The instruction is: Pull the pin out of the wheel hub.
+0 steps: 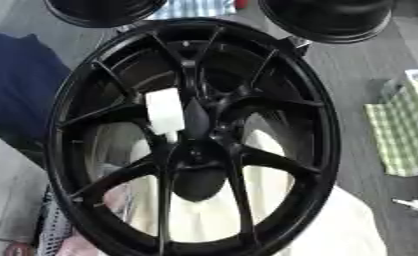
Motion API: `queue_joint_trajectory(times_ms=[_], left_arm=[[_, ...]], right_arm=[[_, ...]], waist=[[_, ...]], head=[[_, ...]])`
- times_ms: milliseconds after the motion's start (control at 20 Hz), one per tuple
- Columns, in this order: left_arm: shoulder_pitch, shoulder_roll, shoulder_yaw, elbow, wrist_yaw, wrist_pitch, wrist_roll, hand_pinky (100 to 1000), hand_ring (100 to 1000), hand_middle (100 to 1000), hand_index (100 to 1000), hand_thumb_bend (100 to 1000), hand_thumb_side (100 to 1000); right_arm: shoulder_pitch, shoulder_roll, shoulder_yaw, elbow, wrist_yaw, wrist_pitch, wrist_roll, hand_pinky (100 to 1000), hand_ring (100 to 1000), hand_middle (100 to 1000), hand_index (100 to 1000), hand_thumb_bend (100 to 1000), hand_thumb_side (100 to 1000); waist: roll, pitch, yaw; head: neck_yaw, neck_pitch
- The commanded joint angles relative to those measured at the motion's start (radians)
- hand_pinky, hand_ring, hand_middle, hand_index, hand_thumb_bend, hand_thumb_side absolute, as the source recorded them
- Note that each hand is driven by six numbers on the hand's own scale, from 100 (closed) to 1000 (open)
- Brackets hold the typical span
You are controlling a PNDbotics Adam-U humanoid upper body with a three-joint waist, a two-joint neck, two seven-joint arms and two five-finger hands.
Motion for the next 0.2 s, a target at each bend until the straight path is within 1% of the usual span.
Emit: queue_joint_trajectory(times_ms=[50,200], left_arm=[[0.046,-0.031,0.041,-0.098,0.057,-0.007,0.057,847,766,673,839,100,715],[0.131,-0.113,0.042,-0.184,0.11,-0.048,0.11,846,761,662,834,100,722]], right_arm=[[-0.017,-0.029,-0.012,-0.03,0.015,0.004,0.001,612,661,560,670,100,509],[-0.021,-0.021,-0.012,-0.035,0.019,0.007,0.001,613,661,560,670,100,506]], waist=[[-0.003,-0.026,0.003],[-0.015,-0.024,0.005]], head=[[-0.003,0.004],[-0.01,0.005]])
